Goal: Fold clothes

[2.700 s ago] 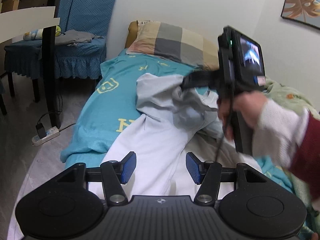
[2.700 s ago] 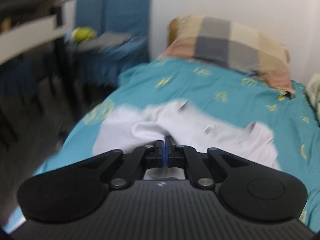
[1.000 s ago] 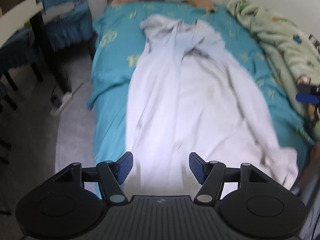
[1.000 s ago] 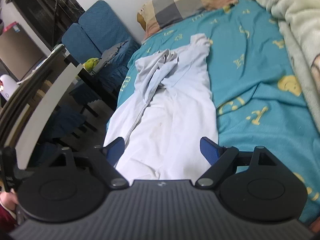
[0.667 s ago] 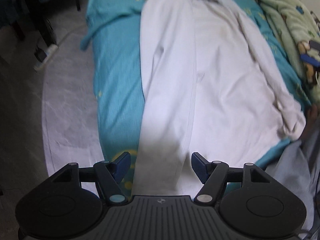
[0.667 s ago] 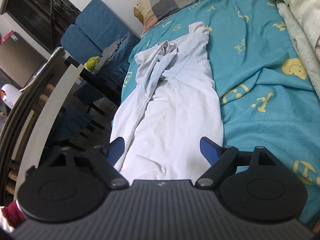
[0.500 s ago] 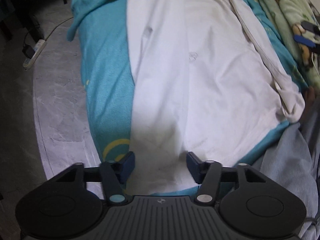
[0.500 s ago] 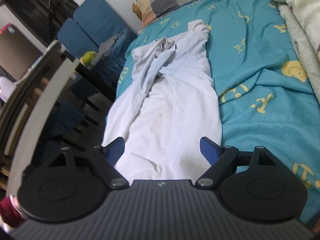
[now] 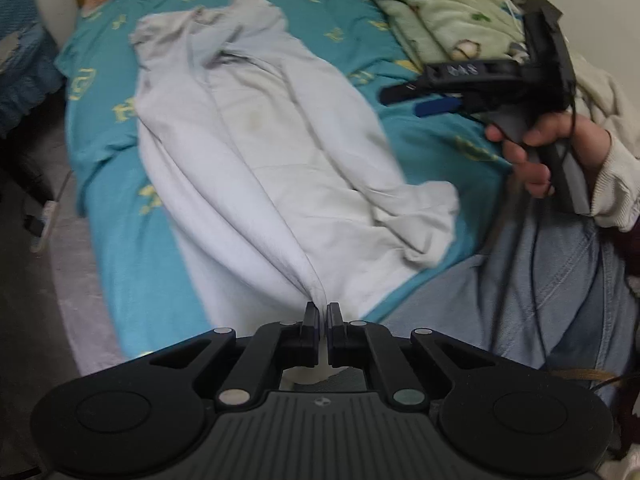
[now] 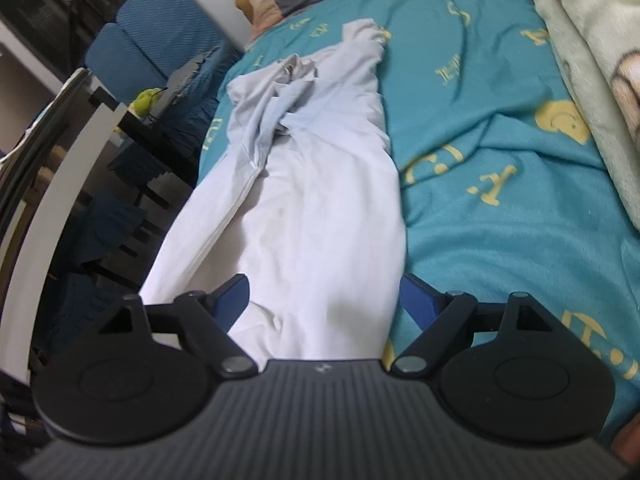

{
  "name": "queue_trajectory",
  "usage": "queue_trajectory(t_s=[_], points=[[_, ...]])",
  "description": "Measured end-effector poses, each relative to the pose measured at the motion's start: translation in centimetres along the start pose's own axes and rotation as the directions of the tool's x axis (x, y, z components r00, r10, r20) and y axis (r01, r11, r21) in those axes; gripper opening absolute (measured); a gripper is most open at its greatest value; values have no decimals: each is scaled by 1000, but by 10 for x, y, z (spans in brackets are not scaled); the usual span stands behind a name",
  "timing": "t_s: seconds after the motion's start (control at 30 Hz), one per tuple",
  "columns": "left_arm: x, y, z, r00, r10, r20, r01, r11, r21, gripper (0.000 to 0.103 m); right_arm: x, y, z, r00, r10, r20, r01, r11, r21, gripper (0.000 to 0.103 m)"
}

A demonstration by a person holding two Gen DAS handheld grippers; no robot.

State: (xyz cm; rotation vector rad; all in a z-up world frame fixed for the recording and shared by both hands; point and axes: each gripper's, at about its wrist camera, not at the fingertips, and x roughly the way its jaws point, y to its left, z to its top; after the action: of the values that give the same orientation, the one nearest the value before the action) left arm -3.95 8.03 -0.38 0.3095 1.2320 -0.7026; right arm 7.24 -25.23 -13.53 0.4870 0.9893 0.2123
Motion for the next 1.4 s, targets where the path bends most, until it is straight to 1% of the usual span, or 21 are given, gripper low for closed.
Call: queue_trajectory(t_s=[0.1,0.13,0.17,0.2,0.3,0.37,0.4,0.5,0.57,0.67,0.7,0.77,0.83,0.87,1.03,1.13,1.23,1.3,1.33,1.37,1.4], points=[[34,-7,0,999,-21,-37,19,999,-48,4,6,-4,-2,999,-16,-50,16,1000,0,83],[44,-2,-3,999,-24,-45,22,998,-60,5,7,-5,-3,998,-22,-66,22,1000,0,83],[55,4,-7,998,-27,-52,24,997,-70,5,9,-7,-3,996,-27,-83,27,1000,-1,77],[63,6,-9,998,-31,-52,26,996,-83,6,11,-7,-4,994,-33,-102,33,999,-4,76],[70,14,-12,999,-48,-23,45,991,-124,11,19,3,-13,977,-65,-203,48,995,-90,77],[69,17,-14,999,-44,2,44,989,-143,26,22,9,-18,965,-93,-244,61,989,-135,77],[68,19,-15,999,-41,15,43,987,-152,28,23,11,-20,959,-107,-264,66,985,-158,77],[65,22,-20,999,-26,47,34,984,-175,41,28,18,-26,934,-137,-329,73,977,-201,77],[60,24,-23,997,-10,83,26,981,-193,53,32,22,-31,915,-153,-372,72,972,-222,77],[52,31,-29,990,9,141,25,972,-234,62,26,33,-37,903,-151,-402,49,966,-254,76],[49,34,-30,987,13,158,27,968,-249,63,25,37,-39,898,-151,-412,41,964,-264,71],[46,39,-33,983,23,185,30,960,-278,63,21,45,-43,889,-150,-432,25,959,-283,44],[44,44,-35,979,34,202,30,952,-306,64,21,53,-49,885,-141,-444,10,959,-283,31],[43,46,-36,977,38,208,31,948,-316,65,22,57,-53,882,-136,-451,1,958,-286,30],[45,51,-38,976,61,210,15,938,-345,67,46,70,-78,870,-153,-469,11,956,-292,30],[47,53,-39,976,77,204,1,933,-359,71,51,74,-78,872,-161,-463,25,958,-286,31],[51,62,-38,979,90,183,-7,914,-406,76,40,77,-73,871,-128,-475,-6,963,-270,32],[55,68,-37,983,89,163,-10,901,-434,77,25,75,-64,880,-79,-468,-33,973,-228,33],[57,72,-36,984,89,153,-11,894,-448,78,18,72,-59,886,-63,-459,-39,977,-208,36],[59,75,-35,986,88,143,-12,887,-461,80,10,69,-54,894,-60,-444,-34,979,-199,42],[62,78,-34,987,87,132,-14,880,-474,80,4,66,-49,904,-73,-422,-16,979,-204,47]])
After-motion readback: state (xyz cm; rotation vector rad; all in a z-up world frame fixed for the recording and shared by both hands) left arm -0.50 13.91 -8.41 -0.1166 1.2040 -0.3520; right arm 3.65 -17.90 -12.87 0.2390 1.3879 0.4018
